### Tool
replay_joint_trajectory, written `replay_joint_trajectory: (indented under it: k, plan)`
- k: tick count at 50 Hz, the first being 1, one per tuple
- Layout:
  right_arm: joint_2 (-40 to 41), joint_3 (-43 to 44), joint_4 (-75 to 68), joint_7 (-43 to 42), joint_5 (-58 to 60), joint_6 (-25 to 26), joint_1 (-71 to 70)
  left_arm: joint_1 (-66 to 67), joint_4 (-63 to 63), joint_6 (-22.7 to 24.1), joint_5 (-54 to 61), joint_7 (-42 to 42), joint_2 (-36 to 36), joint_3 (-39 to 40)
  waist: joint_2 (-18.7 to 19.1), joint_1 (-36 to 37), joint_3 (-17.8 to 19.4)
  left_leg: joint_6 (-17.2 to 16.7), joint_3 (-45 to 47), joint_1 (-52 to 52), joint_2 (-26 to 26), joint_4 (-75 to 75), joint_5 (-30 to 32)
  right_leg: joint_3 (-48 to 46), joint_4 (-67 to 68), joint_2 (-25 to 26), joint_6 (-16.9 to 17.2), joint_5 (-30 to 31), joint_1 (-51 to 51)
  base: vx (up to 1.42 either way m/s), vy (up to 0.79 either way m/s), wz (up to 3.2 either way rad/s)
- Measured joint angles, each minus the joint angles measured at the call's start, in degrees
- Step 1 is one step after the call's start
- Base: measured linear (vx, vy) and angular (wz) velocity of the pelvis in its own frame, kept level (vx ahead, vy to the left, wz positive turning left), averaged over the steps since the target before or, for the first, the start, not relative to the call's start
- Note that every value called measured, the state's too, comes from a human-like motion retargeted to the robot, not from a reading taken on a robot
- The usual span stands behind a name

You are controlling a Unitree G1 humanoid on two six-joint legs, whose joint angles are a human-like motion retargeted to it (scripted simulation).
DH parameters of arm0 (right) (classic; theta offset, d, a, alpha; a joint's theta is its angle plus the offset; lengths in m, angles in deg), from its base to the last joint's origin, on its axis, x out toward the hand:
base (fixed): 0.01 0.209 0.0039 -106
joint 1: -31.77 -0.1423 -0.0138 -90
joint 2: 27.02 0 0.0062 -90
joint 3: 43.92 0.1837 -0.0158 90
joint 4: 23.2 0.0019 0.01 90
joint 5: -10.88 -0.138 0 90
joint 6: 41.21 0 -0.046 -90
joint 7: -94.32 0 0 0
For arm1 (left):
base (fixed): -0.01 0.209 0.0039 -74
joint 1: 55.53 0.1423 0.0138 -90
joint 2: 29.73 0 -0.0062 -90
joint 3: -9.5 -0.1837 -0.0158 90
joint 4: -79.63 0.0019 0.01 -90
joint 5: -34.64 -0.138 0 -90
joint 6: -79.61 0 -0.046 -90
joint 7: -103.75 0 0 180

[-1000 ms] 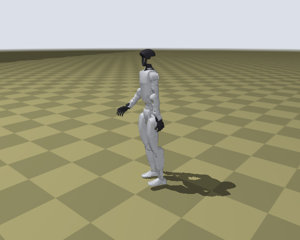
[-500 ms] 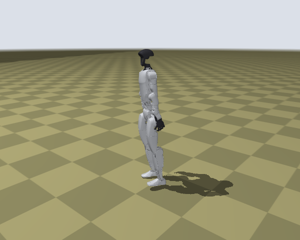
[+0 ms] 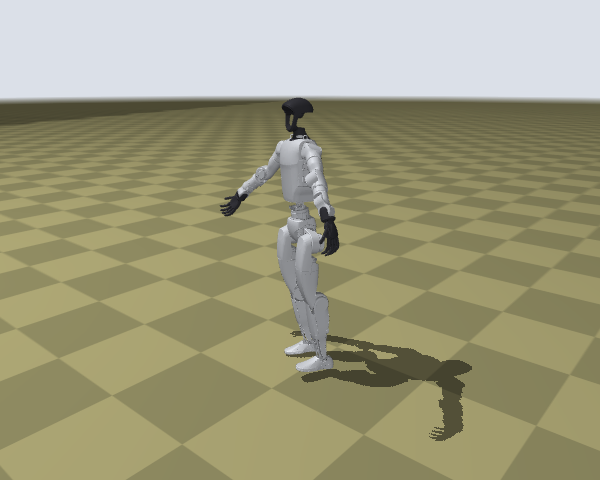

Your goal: In place motions

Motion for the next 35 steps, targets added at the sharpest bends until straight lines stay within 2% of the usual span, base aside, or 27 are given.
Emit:
replay_joint_trajectory:
  k: [2,4,7,9,15,19,22,25,27,28,30,35]
  plan:
    - [-3.8,-3.8,8.0,-1.7,0.7,0.9,-3.7,-5.4,-3.3,1.6,4.2,-6.5,-5.2,2.4,0.4,0.3,-1.6,0.0,0.2,-0.9,0.3,0.1,-0.1,0.3,0.1,0.2,0.0,0.0,-1.0,0.05,0.02,-0.12]
    - [-7.5,-10.3,16.0,-1.7,5.1,3.1,-8.8,-10.5,-8.1,6.2,7.1,-12.2,-9.3,2.3,1.3,0.3,-3.2,0.1,0.7,-1.6,0.5,0.1,-0.3,0.9,0.2,0.4,0.0,0.0,-2.1,0.04,0.06,-0.3]
    - [-13.1,-23.0,26.0,-4.5,14.8,5.3,-18.5,-18.5,-17.5,14.7,7.4,-18.1,-13.4,-2.2,2.4,0.0,-4.6,0.2,1.4,-2.0,0.7,0.0,-0.6,2.0,0.3,0.6,0.0,0.1,-3.2,0.0,0.04,-0.31]
    - [-15.8,-31.4,32.2,-8.6,21.6,5.5,-24.6,-25.3,-24.6,17.7,3.0,-21.4,-13.5,-6.6,2.6,-0.1,-5.5,0.2,1.7,-2.1,0.5,0.0,-0.7,2.3,0.3,0.5,-0.1,0.1,-3.4,0.05,-0.01,-0.14]
    - [-23.0,-53.4,49.7,-20.8,40.3,0.3,-38.1,-45.6,-41.2,20.6,-12.3,-30.4,-9.9,-24.2,2.2,0.2,-7.9,0.4,1.5,-2.6,0.0,0.0,-0.8,2.2,0.4,0.0,-0.1,-0.2,-4.1,0.07,-0.04,0.03]
    - [-29.3,-64.5,62.6,-26.1,56.7,-3.3,-45.5,-53.0,-51.9,23.7,-21.3,-33.5,-9.7,-34.6,2.6,0.1,-8.3,0.5,1.7,-2.3,0.1,-0.2,-1.1,2.4,0.4,0.2,0.0,-0.4,-4.0,0.03,-0.01,-0.02]
    - [-34.7,-70.3,73.6,-31.7,70.2,-4.2,-50.4,-56.6,-61.4,25.4,-32.6,-34.8,-11.7,-41.0,2.6,0.2,-8.7,0.6,1.7,-2.2,0.0,-0.2,-1.3,2.5,0.4,0.3,0.0,-0.5,-4.0,0.05,-0.02,-0.02]
    - [-39.0,-73.6,81.8,-43.7,79.7,-2.4,-54.6,-59.8,-68.8,26.7,-47.0,-39.1,-14.8,-45.4,2.6,0.5,-8.6,0.7,1.8,-1.8,0.1,-0.3,-1.5,2.6,0.3,0.4,0.0,-0.7,-3.8,0.0,0.0,0.0]
    - [-39.2,-73.3,81.3,-52.9,81.1,-3.1,-54.9,-60.1,-68.7,26.9,-52.3,-45.6,-15.4,-45.0,2.8,0.6,-8.5,0.7,1.8,-1.7,0.1,-0.3,-1.7,2.7,0.4,0.5,0.0,-0.8,-3.7,0.0,0.0,0.0]
    - [-38.9,-72.6,79.4,-54.6,80.4,-4.5,-54.2,-59.5,-67.2,26.5,-52.5,-47.4,-15.1,-44.1,3.0,0.6,-8.6,0.8,1.8,-1.6,0.1,-0.3,-1.7,2.7,0.4,0.5,0.0,-0.8,-3.7,0.0,0.0,0.0]
    - [-37.2,-69.6,72.9,-53.6,76.9,-5.7,-51.1,-57.2,-62.3,25.4,-49.4,-47.6,-13.9,-40.9,3.2,0.4,-9.1,0.8,1.8,-1.8,0.1,-0.3,-1.7,2.7,0.4,0.4,0.0,-0.8,-3.8,0.0,0.0,0.0]
    - [-28.1,-53.8,54.1,-45.1,63.8,0.5,-38.7,-49.0,-47.3,20.0,-31.7,-43.5,-10.9,-28.6,2.8,0.0,-11.6,0.7,1.5,-2.9,-0.3,-0.3,-1.8,2.5,0.4,0.1,0.1,-0.9,-4.9,0.0,0.0,0.0]
